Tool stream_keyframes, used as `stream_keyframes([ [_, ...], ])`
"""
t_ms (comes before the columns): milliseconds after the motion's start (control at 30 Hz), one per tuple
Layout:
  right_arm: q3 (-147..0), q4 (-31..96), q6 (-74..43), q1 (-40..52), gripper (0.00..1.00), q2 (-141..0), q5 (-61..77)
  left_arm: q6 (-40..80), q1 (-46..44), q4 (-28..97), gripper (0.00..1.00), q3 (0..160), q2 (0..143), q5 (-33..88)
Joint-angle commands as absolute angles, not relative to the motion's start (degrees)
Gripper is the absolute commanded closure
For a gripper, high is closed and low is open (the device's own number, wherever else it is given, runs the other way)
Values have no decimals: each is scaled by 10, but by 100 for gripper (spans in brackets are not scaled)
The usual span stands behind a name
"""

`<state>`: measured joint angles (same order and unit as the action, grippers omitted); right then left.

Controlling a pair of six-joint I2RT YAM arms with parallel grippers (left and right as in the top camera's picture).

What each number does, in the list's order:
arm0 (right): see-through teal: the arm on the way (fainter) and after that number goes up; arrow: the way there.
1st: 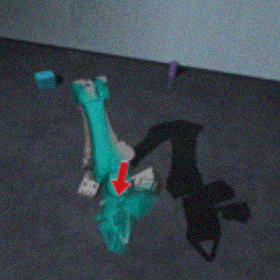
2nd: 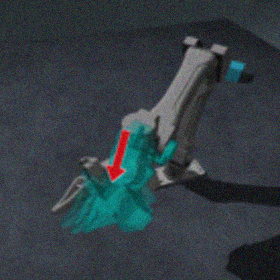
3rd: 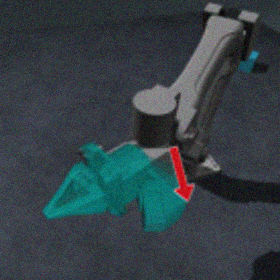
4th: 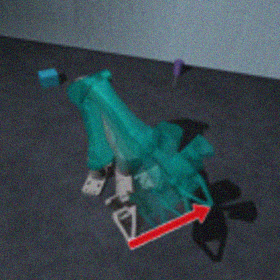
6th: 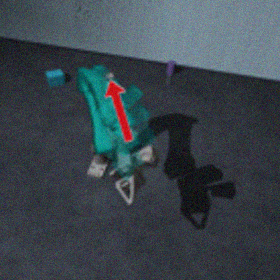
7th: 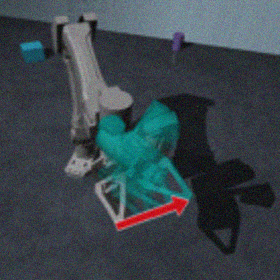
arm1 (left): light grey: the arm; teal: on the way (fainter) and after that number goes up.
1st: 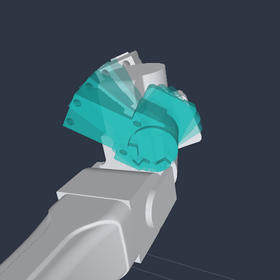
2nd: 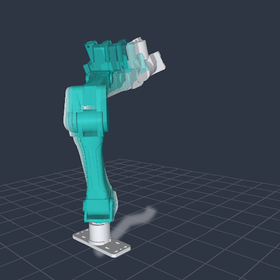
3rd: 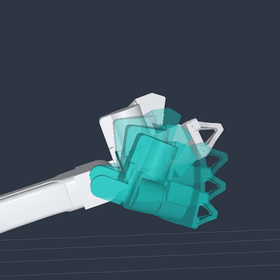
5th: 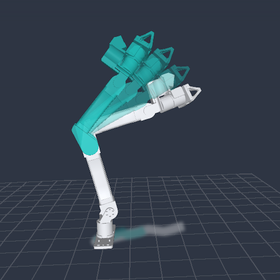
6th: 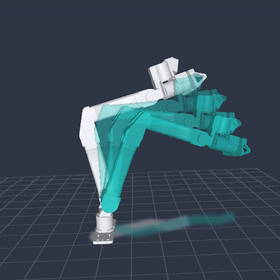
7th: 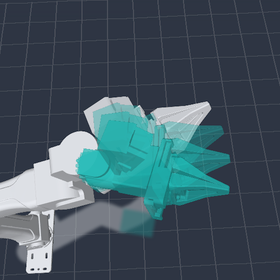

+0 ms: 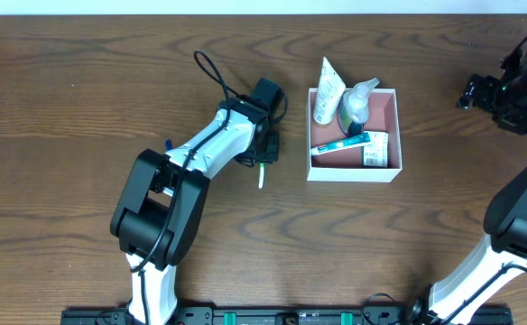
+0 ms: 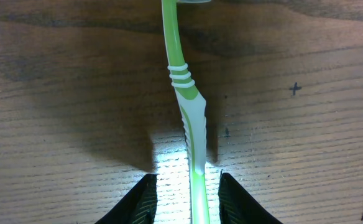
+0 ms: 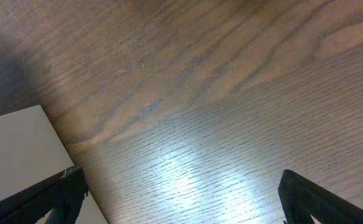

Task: Pack container
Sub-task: 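Move the left gripper to the green toothbrush and grasp it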

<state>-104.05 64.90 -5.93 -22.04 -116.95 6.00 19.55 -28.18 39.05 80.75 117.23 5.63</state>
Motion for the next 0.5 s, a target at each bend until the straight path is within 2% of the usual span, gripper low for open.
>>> stream_keyframes([
  [0, -1041, 649, -68, -218, 1, -1163, 62, 203, -280, 392, 67, 807, 1183, 53],
  [300, -1041, 649, -68, -217, 1, -1163, 62, 203, -280, 390, 68, 807, 1206, 54],
  [367, -1041, 649, -68, -217, 1, -1163, 62, 203, -280, 388, 74, 807, 1206, 54],
  [467, -1041, 649, -68, -217, 1, -1163, 62, 203, -280, 387, 79, 807, 1206, 54],
])
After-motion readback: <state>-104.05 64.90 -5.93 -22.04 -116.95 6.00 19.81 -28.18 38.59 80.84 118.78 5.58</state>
